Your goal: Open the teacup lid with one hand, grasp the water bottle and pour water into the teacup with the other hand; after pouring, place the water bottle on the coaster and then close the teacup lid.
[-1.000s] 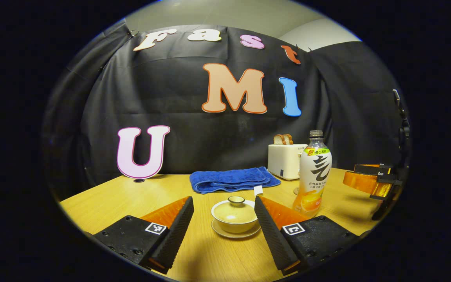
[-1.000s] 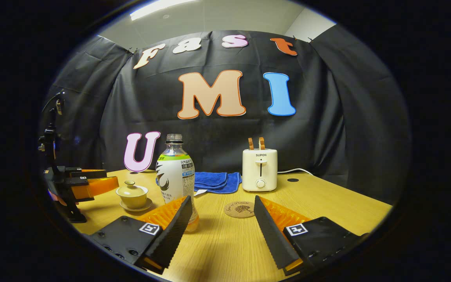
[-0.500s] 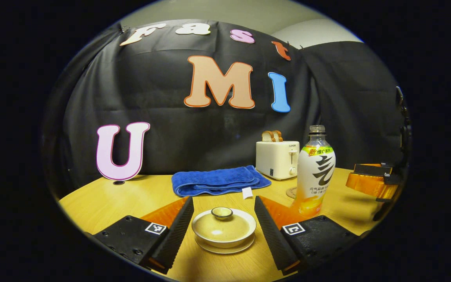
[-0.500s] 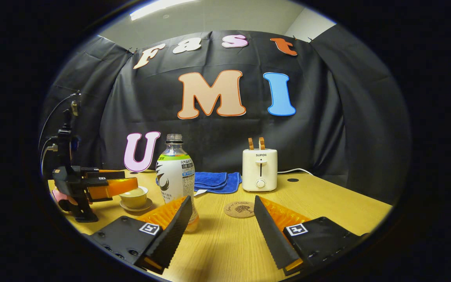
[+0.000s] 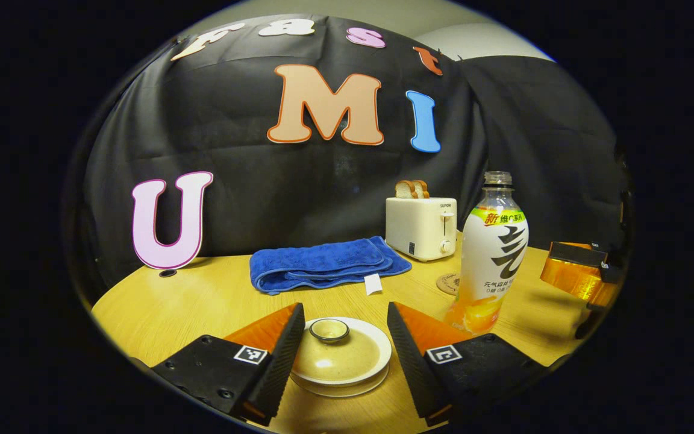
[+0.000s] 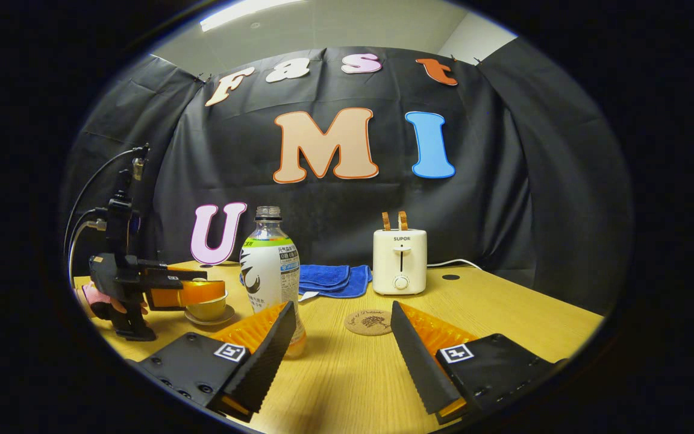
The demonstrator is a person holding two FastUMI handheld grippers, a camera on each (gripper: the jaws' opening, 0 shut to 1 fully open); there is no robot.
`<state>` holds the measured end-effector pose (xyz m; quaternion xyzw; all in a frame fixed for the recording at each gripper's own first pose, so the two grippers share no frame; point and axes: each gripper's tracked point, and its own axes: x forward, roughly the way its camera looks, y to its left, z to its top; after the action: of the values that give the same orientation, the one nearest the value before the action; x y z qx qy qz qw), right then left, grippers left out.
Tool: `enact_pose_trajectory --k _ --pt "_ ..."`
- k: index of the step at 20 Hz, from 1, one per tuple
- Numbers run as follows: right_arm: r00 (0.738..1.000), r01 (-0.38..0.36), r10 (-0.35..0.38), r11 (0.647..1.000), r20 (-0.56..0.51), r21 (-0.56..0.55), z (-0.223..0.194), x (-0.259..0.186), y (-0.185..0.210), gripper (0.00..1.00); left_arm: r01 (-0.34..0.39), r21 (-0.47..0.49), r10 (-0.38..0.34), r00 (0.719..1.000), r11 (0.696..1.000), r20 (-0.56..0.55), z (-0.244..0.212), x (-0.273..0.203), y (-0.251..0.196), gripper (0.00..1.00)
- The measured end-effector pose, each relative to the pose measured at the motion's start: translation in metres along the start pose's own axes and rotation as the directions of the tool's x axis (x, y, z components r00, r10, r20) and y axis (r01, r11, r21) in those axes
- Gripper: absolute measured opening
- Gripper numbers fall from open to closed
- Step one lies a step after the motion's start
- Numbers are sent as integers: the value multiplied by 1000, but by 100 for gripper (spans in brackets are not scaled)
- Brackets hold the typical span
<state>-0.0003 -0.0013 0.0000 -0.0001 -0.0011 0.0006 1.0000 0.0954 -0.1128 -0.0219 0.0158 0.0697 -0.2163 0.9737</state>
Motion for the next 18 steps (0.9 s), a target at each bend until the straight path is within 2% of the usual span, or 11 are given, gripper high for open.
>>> enact_pose_trajectory --k 6,7,9,10,15,18 --pt "1000 0 0 1000 0 0 0 0 0 96 -14 -5 14 1000 1000 -11 0 6 6 53" --pt "1000 0 0 1000 0 0 0 0 0 100 -20 -5 20 1000 1000 -9 1 5 7 51" --pt "1000 0 0 1000 0 0 0 0 0 96 -31 -9 31 1000 999 -3 2 7 10 42" --pt "1000 0 0 1000 0 0 0 0 0 96 -30 -11 30 1000 999 -1 2 6 10 31" --pt "1000 0 0 1000 0 0 0 0 0 96 -33 -21 33 999 999 8 4 2 11 28" --pt "1000 -1 1 1000 1 0 0 0 0 96 -54 -35 56 997 998 59 11 -5 15 29"
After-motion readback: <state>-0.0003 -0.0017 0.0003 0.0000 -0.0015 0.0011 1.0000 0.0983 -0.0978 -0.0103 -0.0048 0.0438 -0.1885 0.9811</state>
